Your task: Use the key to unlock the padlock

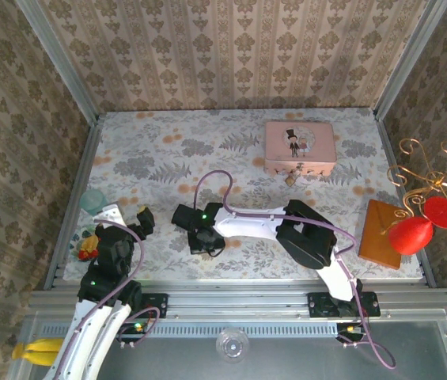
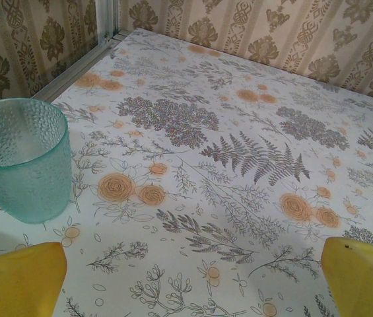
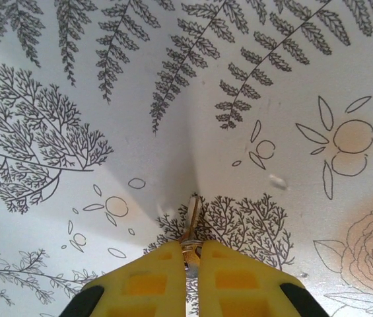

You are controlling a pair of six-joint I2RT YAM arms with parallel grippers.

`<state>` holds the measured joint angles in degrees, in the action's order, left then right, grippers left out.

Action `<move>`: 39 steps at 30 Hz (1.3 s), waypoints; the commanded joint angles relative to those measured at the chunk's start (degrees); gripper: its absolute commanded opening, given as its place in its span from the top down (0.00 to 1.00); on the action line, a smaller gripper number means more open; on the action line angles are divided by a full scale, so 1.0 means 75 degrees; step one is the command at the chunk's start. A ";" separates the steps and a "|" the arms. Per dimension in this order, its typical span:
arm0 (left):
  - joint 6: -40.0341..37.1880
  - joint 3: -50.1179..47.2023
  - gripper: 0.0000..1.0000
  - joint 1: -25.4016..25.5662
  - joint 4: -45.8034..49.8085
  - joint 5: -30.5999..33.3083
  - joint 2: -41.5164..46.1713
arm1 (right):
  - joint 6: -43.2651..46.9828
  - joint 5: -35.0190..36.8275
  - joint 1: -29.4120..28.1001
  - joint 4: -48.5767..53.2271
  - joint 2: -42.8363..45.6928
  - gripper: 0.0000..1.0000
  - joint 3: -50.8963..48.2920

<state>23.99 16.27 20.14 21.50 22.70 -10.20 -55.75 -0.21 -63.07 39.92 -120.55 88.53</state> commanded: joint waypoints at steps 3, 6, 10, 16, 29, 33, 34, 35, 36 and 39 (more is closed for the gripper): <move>-0.0036 0.0186 0.00 -0.0071 0.0135 -0.0002 0.0109 | -0.0137 0.0389 -0.0053 -0.0076 0.0506 0.93 -0.0503; -0.0065 0.0186 0.00 -0.0073 0.0131 -0.0014 0.0117 | -0.0154 0.0379 -0.0053 -0.0184 0.0567 0.94 -0.0626; -0.0083 0.0195 0.00 -0.0078 0.0122 -0.0003 0.0117 | -0.0146 0.0379 -0.0064 -0.0246 0.0622 0.93 -0.0705; -0.0095 0.0192 0.00 -0.0066 0.0128 -0.0003 0.0117 | 0.0270 0.0410 -0.0325 -0.0245 0.0605 0.73 -0.0338; -0.0083 0.0221 0.00 -0.0081 0.0169 0.0044 0.0117 | 0.0672 0.0194 -0.0503 0.0664 -0.0380 0.56 0.0988; -0.0064 0.0246 0.00 -0.0080 0.0273 0.0146 0.0225 | 0.0620 0.0215 -0.0497 0.0949 -0.0607 0.54 0.1234; -0.0058 0.0236 0.00 -0.0081 0.0280 0.0149 0.0272 | 0.0612 0.0235 -0.0506 0.1021 -0.0639 0.54 0.1286; -0.0059 0.0222 0.00 -0.0072 0.0292 0.0149 0.0328 | 0.0618 0.0261 -0.0506 0.1116 -0.0696 0.54 0.1366; -0.0058 0.0221 0.00 -0.0073 0.0308 0.0160 0.0388 | 0.0636 0.0274 -0.0509 0.1215 -0.0778 0.54 0.1454; -0.0052 0.0209 0.00 -0.0074 0.0351 0.0220 0.0471 | 0.0696 0.0239 -0.0520 0.1527 -0.1060 0.54 0.1764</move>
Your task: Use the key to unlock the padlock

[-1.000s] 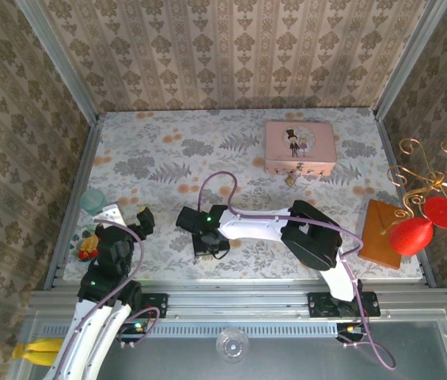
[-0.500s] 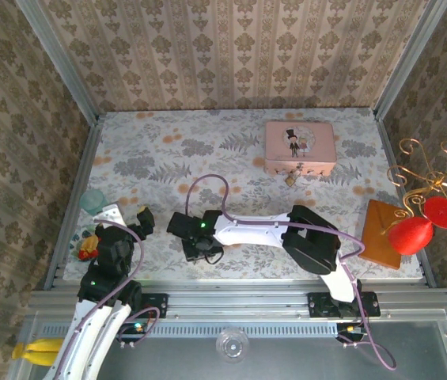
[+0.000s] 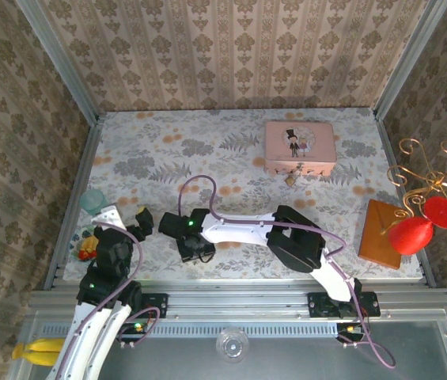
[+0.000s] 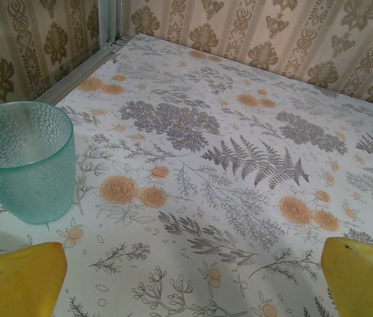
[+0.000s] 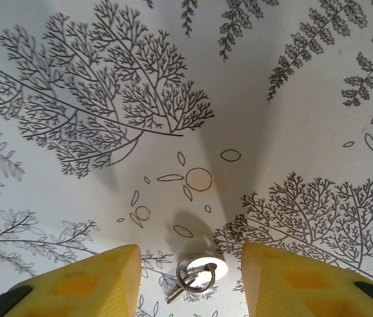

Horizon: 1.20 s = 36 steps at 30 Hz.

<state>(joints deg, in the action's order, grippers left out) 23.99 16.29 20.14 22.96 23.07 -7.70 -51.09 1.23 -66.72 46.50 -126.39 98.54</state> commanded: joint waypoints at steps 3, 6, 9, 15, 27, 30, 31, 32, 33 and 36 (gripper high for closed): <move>-0.0036 0.0218 0.00 -0.0080 0.0207 0.0248 0.0157 | 0.0144 0.0010 -0.0057 0.0834 -0.0444 0.56 0.0675; -0.0016 0.0230 0.00 -0.0073 0.0272 0.0333 0.0188 | 0.0171 0.0115 -0.0069 0.1084 -0.0564 0.58 0.0839; 0.0004 0.0219 0.00 -0.0077 0.0321 0.0410 0.0285 | 0.0205 0.0301 -0.0098 0.1536 -0.0747 0.60 0.1042; 0.0023 0.0195 0.00 -0.0073 0.0337 0.0416 0.0366 | 0.0276 0.0382 -0.0149 0.1757 -0.0901 0.63 0.1127; 0.0013 0.0195 0.00 -0.0076 0.0325 0.0428 0.0362 | 0.0228 0.0517 -0.0150 0.1586 -0.0690 0.74 0.0900; 0.0024 0.0183 0.00 -0.0090 0.0329 0.0428 0.0360 | 0.0153 0.0642 -0.0140 0.1390 -0.0460 0.74 0.0661; 0.0018 0.0183 0.00 -0.0089 0.0331 0.0431 0.0367 | 0.0142 0.0661 -0.0139 0.1348 -0.0417 0.74 0.0605; 0.0018 0.0181 0.00 -0.0077 0.0325 0.0429 0.0366 | 0.0117 0.0678 -0.0141 0.1335 -0.0371 0.75 0.0584; 0.0020 0.0183 0.00 -0.0083 0.0314 0.0422 0.0371 | 0.0112 0.0695 -0.0139 0.1341 -0.0363 0.75 0.0570; 0.0024 0.0183 0.00 -0.0081 0.0313 0.0416 0.0361 | 0.0074 0.0781 -0.0139 0.1372 -0.0308 0.76 0.0546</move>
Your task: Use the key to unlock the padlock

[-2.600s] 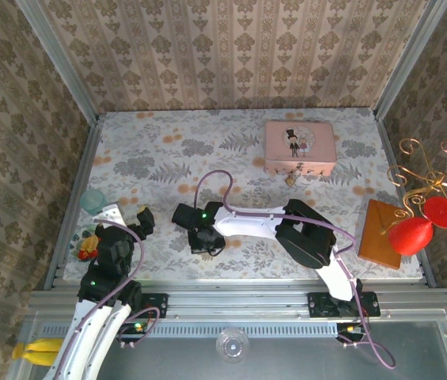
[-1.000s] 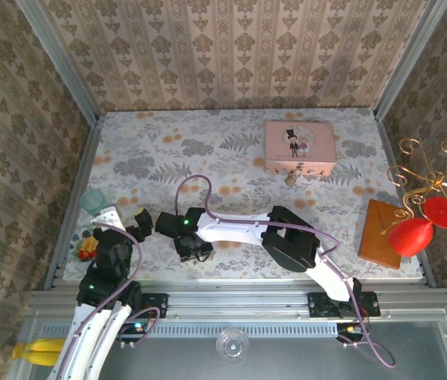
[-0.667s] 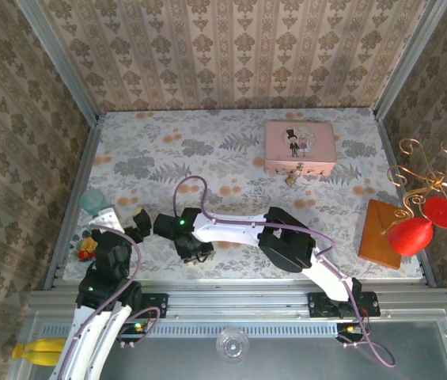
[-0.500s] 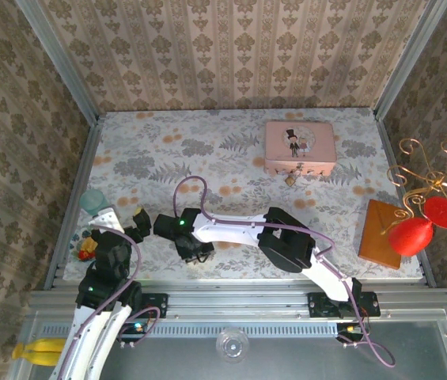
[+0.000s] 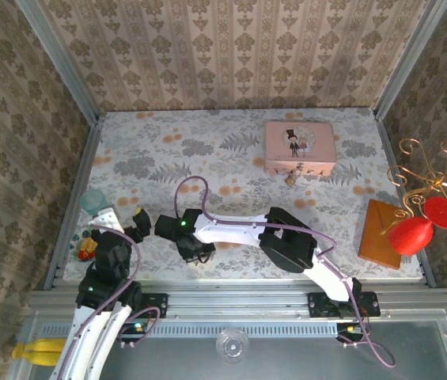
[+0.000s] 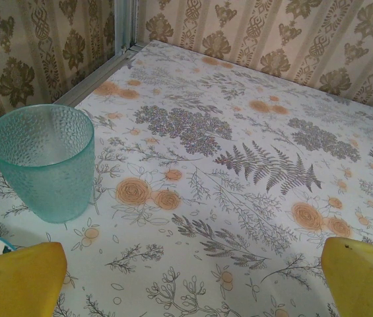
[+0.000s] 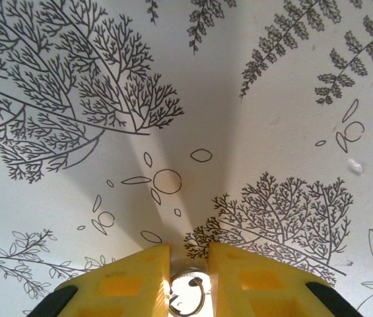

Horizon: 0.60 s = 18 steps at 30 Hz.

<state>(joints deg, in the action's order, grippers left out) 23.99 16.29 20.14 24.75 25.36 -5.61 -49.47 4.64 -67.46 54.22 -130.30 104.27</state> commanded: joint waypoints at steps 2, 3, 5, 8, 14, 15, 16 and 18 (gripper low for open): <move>0.0023 0.0171 0.00 -0.0084 0.0063 0.0090 0.0089 | -0.0163 0.0353 -0.0040 0.0202 0.0357 0.74 -0.0356; 0.0024 0.0171 0.00 -0.0078 0.0063 0.0087 0.0080 | -0.0150 0.0342 -0.0040 0.0107 0.0449 0.74 -0.0452; 0.0024 0.0171 0.00 -0.0084 0.0054 0.0081 0.0083 | -0.0164 0.0353 -0.0040 0.0043 0.0555 0.73 -0.0531; 0.0024 0.0171 0.00 -0.0083 0.0052 0.0084 0.0083 | -0.0148 0.0394 -0.0052 0.0095 0.0596 0.71 -0.0510; 0.0007 0.0171 0.00 -0.0090 0.0039 0.0030 0.0076 | 0.0078 0.0539 -0.0181 0.0032 0.0754 0.67 -0.0477; 0.0002 0.0171 0.00 -0.0081 0.0039 0.0025 0.0072 | 0.0082 0.0573 -0.0192 0.0057 0.0749 0.67 -0.0471; 0.0005 0.0171 0.00 -0.0084 0.0039 0.0017 0.0070 | 0.0108 0.0587 -0.0204 0.0070 0.0751 0.66 -0.0469; -0.0009 0.0171 0.00 -0.0081 0.0036 0.0020 0.0068 | 0.0163 0.0586 -0.0238 0.0075 0.0746 0.66 -0.0455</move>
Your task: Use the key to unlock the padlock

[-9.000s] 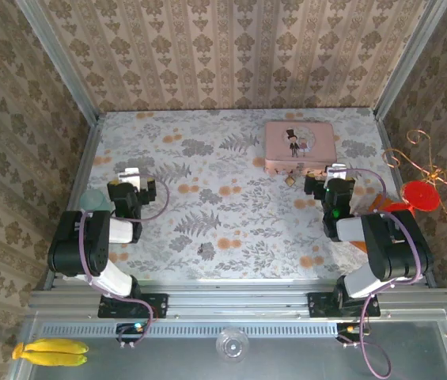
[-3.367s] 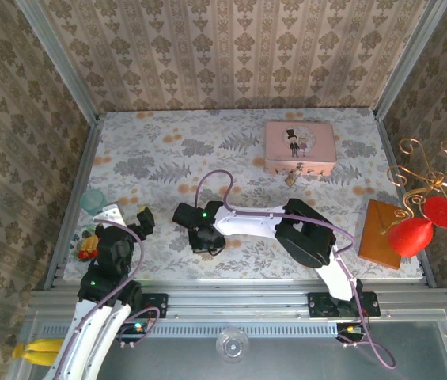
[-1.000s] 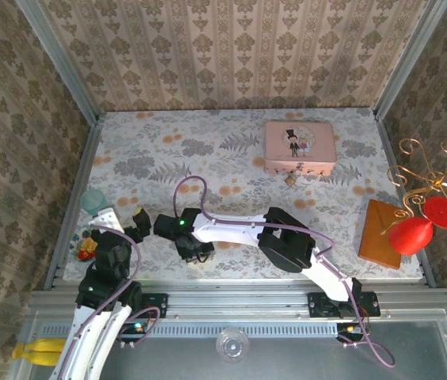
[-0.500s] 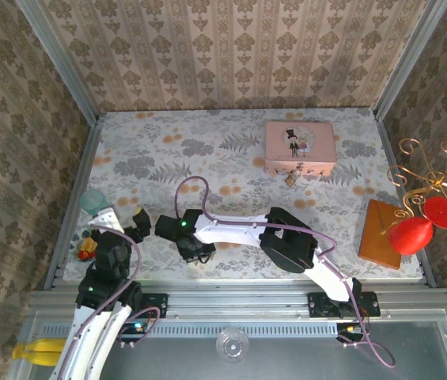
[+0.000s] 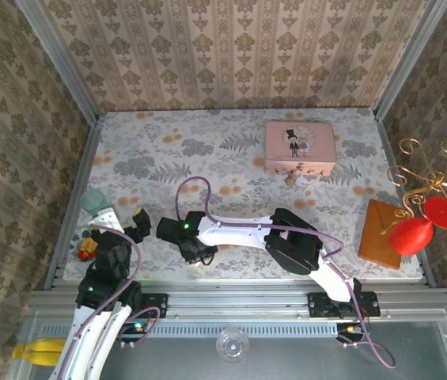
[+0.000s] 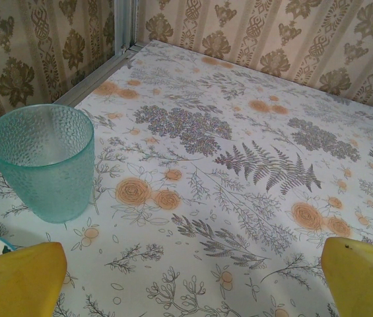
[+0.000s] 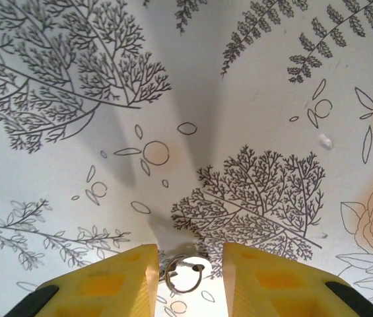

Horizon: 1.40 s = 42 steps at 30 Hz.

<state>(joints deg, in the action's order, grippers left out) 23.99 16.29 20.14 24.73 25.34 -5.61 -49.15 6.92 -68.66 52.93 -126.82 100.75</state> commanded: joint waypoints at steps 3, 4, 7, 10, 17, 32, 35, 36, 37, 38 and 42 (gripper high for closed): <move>-0.0001 0.0171 0.00 -0.0079 0.0048 0.0019 0.0075 | 0.0207 0.0197 -0.0117 0.0360 0.0140 0.66 0.0126; -0.0008 0.0171 0.00 -0.0084 0.0042 0.0022 0.0068 | 0.0226 0.0185 -0.0126 0.0440 0.0076 0.66 0.0187; -0.0005 0.0171 0.00 -0.0083 0.0044 0.0028 0.0071 | 0.0286 0.0144 -0.0133 0.0780 -0.0197 0.66 0.0419; -0.0012 0.0171 0.00 -0.0077 0.0042 0.0019 0.0068 | 0.0346 0.0104 -0.0138 0.0826 -0.0356 0.66 0.0480; -0.0020 0.0171 0.00 -0.0077 0.0047 0.0020 0.0069 | 0.0428 0.0011 -0.0150 0.0829 -0.0556 0.67 0.0640; -0.0011 0.0171 0.00 -0.0084 0.0045 0.0020 0.0074 | 0.0280 0.0307 -0.0150 0.0971 -0.0507 0.80 0.0585; -0.0011 0.0171 0.00 -0.0081 0.0043 0.0019 0.0069 | 0.0226 0.0365 -0.0150 0.0918 -0.0430 0.83 0.0515; -0.0015 0.0165 0.00 -0.0081 0.0042 0.0019 0.0076 | 0.0211 0.0399 -0.0139 0.0884 -0.0391 0.85 0.0474; -0.0019 0.0160 0.00 -0.0081 0.0041 0.0022 0.0072 | 0.0177 0.0429 -0.0141 0.0863 -0.0349 0.86 0.0430; -0.0011 0.0154 0.00 -0.0073 0.0033 0.0019 0.0068 | 0.0135 0.0462 -0.0128 0.0826 -0.0292 0.89 0.0370; -0.0024 0.0136 0.00 -0.0084 -0.0060 -0.0010 -0.0028 | -0.0059 0.0509 -0.0018 0.0413 0.0156 0.96 -0.0093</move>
<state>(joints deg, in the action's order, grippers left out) 23.99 16.29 20.14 24.71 25.32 -5.63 -47.37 8.86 -69.36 56.53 -128.97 102.61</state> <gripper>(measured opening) 0.998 0.063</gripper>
